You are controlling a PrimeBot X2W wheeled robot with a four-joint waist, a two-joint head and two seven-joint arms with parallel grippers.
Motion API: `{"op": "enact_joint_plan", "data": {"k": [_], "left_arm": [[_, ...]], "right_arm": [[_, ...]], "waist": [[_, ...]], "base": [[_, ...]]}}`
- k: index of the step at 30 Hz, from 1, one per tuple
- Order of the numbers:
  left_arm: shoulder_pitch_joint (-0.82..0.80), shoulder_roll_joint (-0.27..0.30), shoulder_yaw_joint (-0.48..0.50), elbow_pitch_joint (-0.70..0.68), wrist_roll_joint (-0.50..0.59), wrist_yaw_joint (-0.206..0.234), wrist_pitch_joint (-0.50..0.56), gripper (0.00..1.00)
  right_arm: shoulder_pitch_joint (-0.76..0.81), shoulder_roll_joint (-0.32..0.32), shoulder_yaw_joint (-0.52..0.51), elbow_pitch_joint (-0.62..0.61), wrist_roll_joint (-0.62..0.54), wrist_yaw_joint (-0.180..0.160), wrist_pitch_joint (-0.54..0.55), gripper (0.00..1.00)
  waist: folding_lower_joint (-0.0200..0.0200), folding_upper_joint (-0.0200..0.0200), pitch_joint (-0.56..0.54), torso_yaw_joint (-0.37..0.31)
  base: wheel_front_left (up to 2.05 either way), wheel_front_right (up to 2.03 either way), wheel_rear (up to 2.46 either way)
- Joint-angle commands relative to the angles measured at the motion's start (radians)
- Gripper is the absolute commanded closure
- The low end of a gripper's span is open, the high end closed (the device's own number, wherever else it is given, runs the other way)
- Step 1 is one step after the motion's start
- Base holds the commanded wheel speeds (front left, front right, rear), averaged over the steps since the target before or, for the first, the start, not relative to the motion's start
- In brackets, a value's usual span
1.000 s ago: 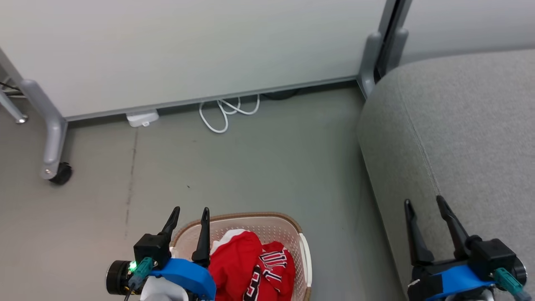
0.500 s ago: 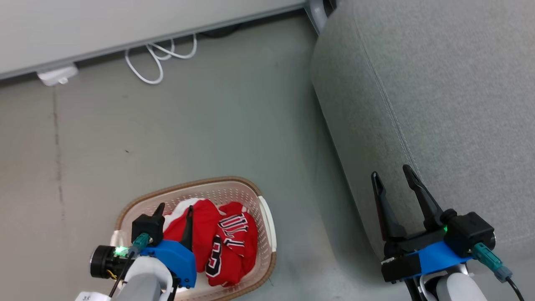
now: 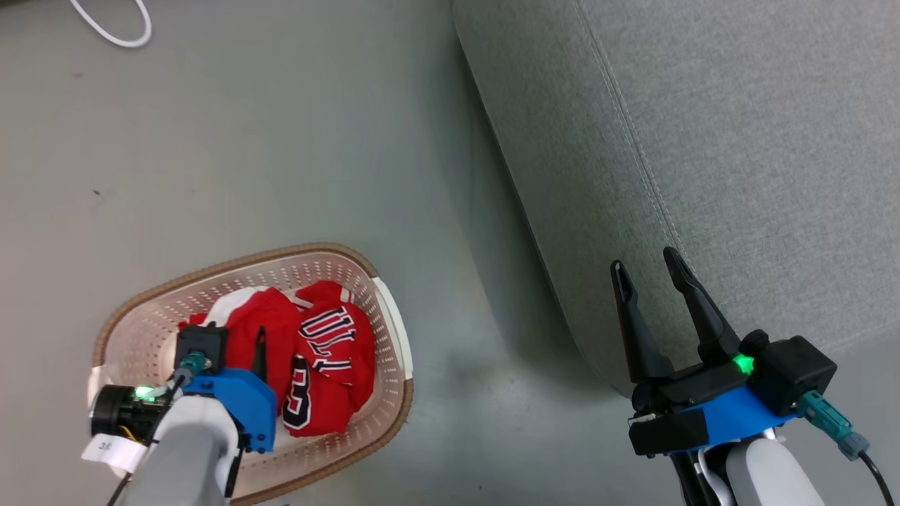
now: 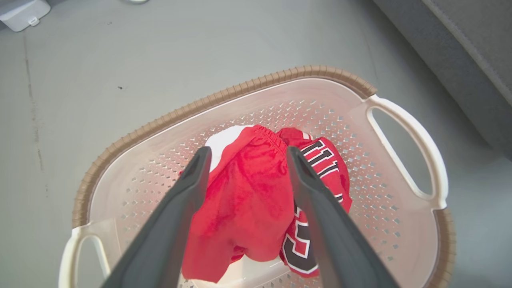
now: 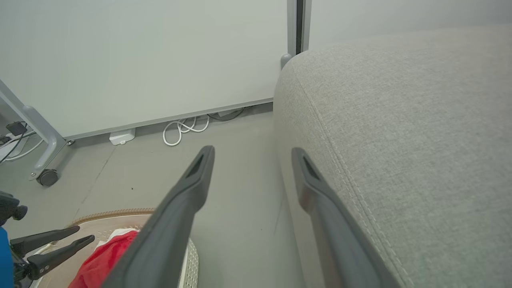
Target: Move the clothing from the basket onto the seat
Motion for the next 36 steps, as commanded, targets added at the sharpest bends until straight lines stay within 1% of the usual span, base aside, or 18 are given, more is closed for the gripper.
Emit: {"op": "enact_joint_plan", "data": {"k": [1,12,20,27,36], "left_arm": [[-0.030,0.017,0.002,0.011,0.000,0.006,0.002,0.00],[-0.111,0.073,-0.007,0.079,0.001,0.028,-0.002,0.00],[-0.162,0.111,-0.014,0.104,0.002,0.042,0.001,0.00],[-0.206,0.129,-0.019,0.128,-0.006,0.045,0.041,0.00],[-0.216,0.120,-0.011,0.154,-0.036,0.048,0.101,0.00]], "right_arm": [[-0.015,-0.001,0.005,-0.008,0.007,0.001,-0.005,0.00],[-0.044,-0.001,0.038,-0.038,0.050,0.001,-0.005,0.00],[-0.059,-0.001,0.068,-0.054,0.062,0.001,-0.005,0.00],[-0.059,-0.001,0.085,-0.064,0.068,0.001,-0.005,0.00],[-0.070,-0.001,0.104,-0.069,0.082,0.001,-0.005,0.00]], "waist": [[-0.0002,0.0000,0.041,-0.027],[-0.0002,0.0000,0.152,-0.055],[-0.0002,0.0000,0.209,-0.073],[-0.0002,0.0000,0.246,-0.081],[-0.0002,0.0000,0.273,-0.087]], "base": [[0.00,0.00,0.00],[0.00,0.00,0.00],[0.00,0.00,0.00],[0.00,0.00,0.00],[0.00,0.00,0.00]]}}
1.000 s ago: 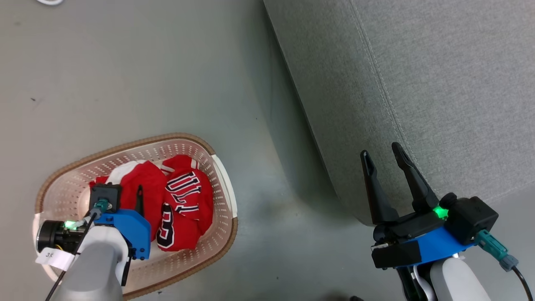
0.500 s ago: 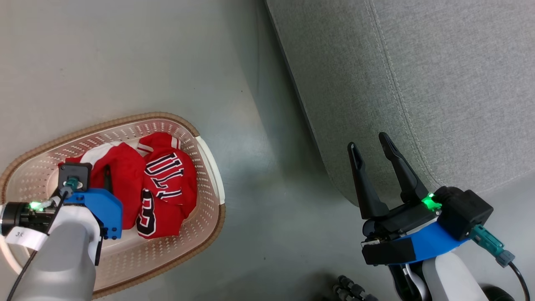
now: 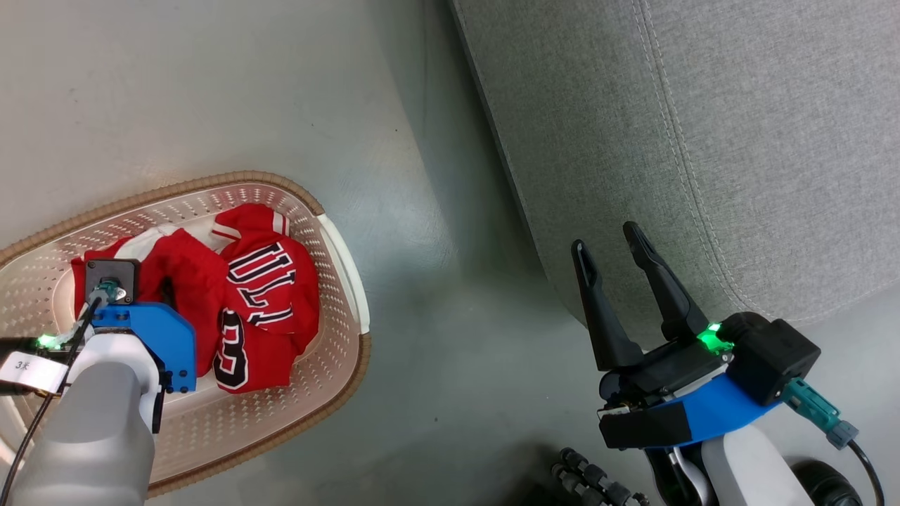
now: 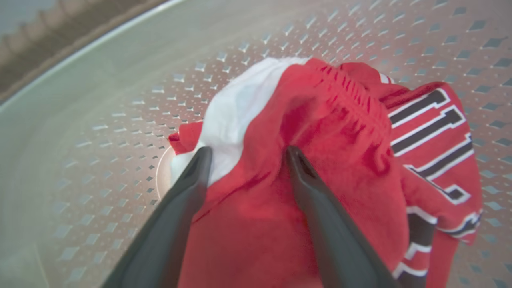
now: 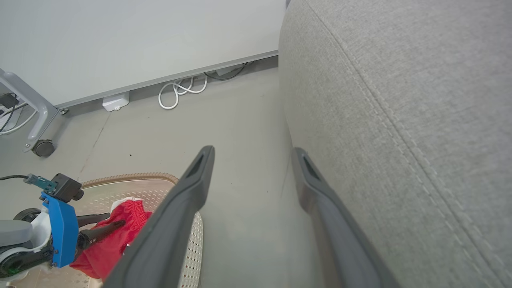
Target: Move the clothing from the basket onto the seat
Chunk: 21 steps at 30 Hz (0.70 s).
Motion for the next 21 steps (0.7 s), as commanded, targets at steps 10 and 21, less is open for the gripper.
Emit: {"op": "enact_joint_plan", "data": {"k": [10,21], "left_arm": [[-0.004,-0.034,0.004,0.013,-0.033,0.023,0.030,0.00],[-0.014,-0.041,0.000,0.017,-0.051,0.049,0.065,0.89]], "right_arm": [[-0.012,-0.001,0.010,-0.004,0.012,0.000,-0.005,0.00],[-0.010,-0.001,0.006,-0.004,0.014,0.000,-0.005,0.00]], "waist": [[-0.0001,0.0000,0.011,-0.001],[-0.0001,0.0000,0.018,0.002]], "base": [[0.00,0.00,0.00],[0.00,0.00,0.00]]}}
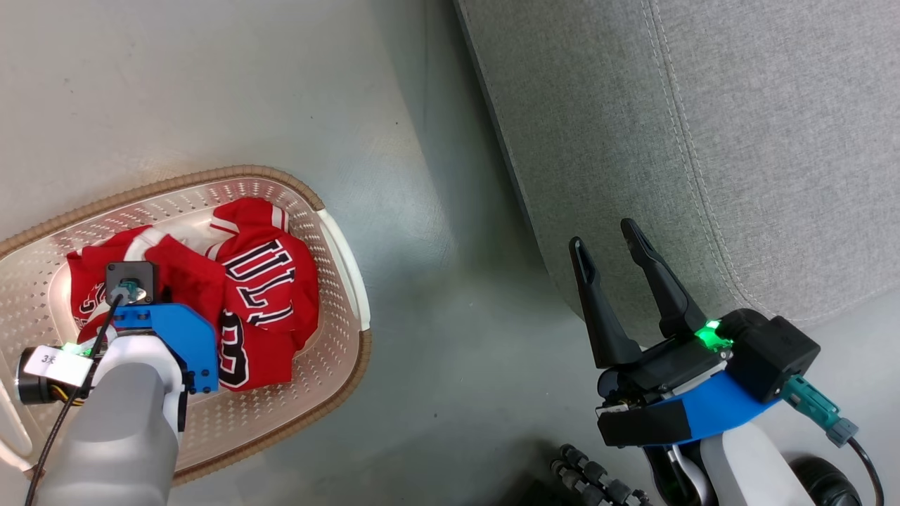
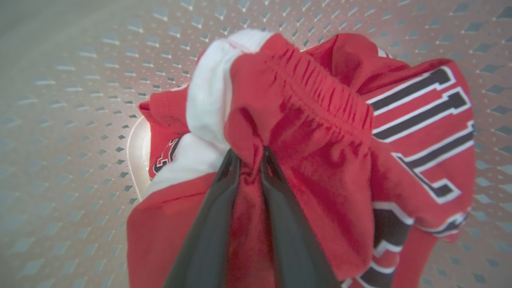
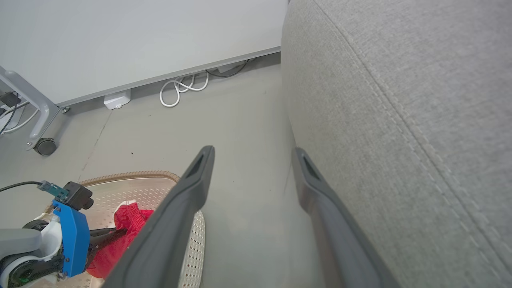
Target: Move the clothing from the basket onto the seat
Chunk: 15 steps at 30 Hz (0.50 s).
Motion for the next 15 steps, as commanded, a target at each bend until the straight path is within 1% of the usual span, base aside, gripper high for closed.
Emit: {"op": "enact_joint_plan", "data": {"k": [1,2,15], "left_arm": [[-0.016,0.008,-0.001,0.002,-0.007,-0.003,0.003,0.94],[-0.018,0.007,-0.002,0.002,-0.010,-0.006,0.002,1.00],[-0.024,0.004,-0.007,0.004,-0.030,-0.016,-0.009,1.00]], "right_arm": [[-0.004,-0.001,-0.002,-0.002,0.006,0.000,-0.005,0.00],[-0.005,-0.001,-0.003,-0.001,0.006,0.000,-0.005,0.00],[-0.016,-0.001,-0.004,0.008,0.000,0.000,-0.005,0.00]], "waist": [[0.0000,0.0000,0.000,0.002],[0.0000,0.0000,0.000,0.003],[0.0000,0.0000,-0.009,0.013]], "base": [[0.00,0.00,0.00],[0.00,0.00,0.00],[0.00,0.00,0.00]]}}
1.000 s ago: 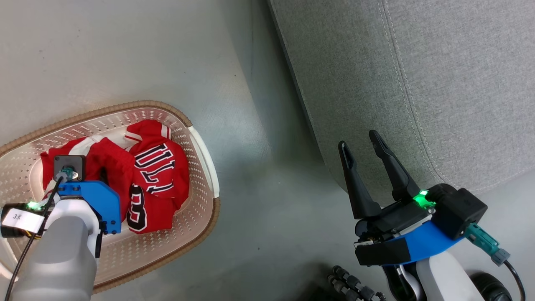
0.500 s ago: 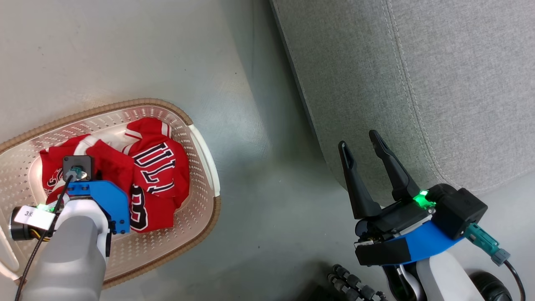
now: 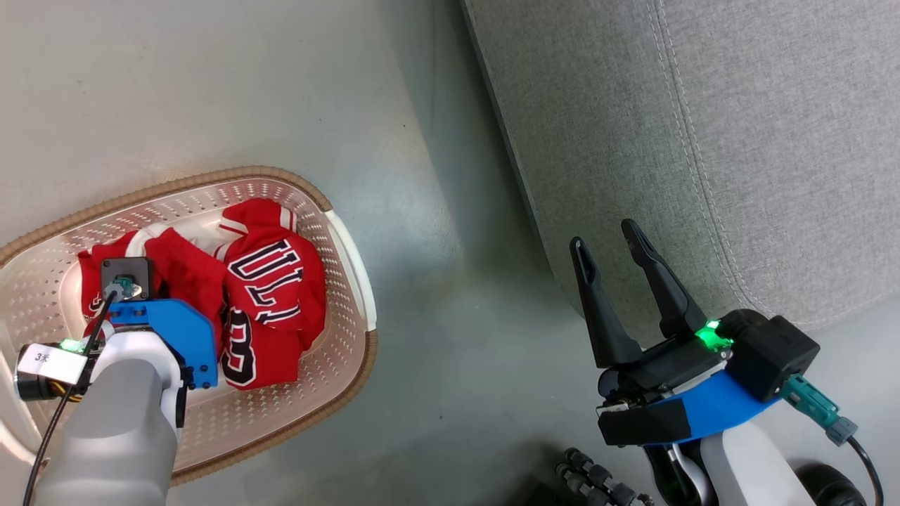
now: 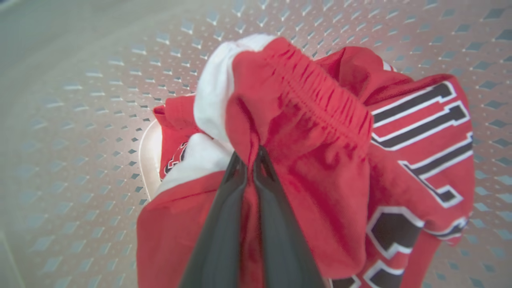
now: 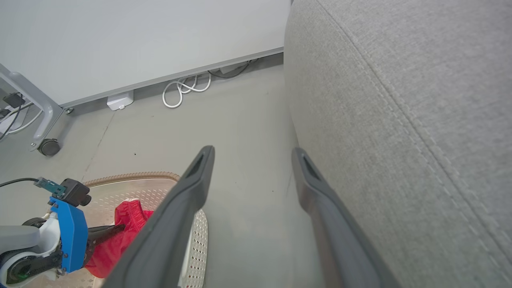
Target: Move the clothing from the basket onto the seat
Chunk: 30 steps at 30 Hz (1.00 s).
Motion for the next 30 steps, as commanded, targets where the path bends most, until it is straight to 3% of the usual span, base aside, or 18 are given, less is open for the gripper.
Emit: {"op": "enact_joint_plan", "data": {"k": [1,10,30], "left_arm": [[-0.015,-0.002,-0.001,0.002,-0.002,-0.005,-0.004,1.00],[-0.015,-0.045,-0.010,0.002,-0.022,-0.033,-0.037,1.00],[0.070,-0.163,-0.069,0.009,-0.040,-0.116,-0.136,1.00]], "right_arm": [[-0.016,-0.001,-0.003,0.003,-0.002,0.000,-0.005,0.00],[-0.026,-0.001,-0.016,0.011,-0.034,0.000,-0.005,0.00],[0.018,-0.002,-0.058,0.069,-0.120,0.000,-0.005,0.00]], "waist": [[0.0000,0.0000,-0.003,0.003],[0.0000,0.0000,-0.057,0.055],[0.0000,0.0000,-0.326,0.203]], "base": [[0.00,0.00,0.00],[0.00,0.00,0.00],[0.00,0.00,0.00]]}}
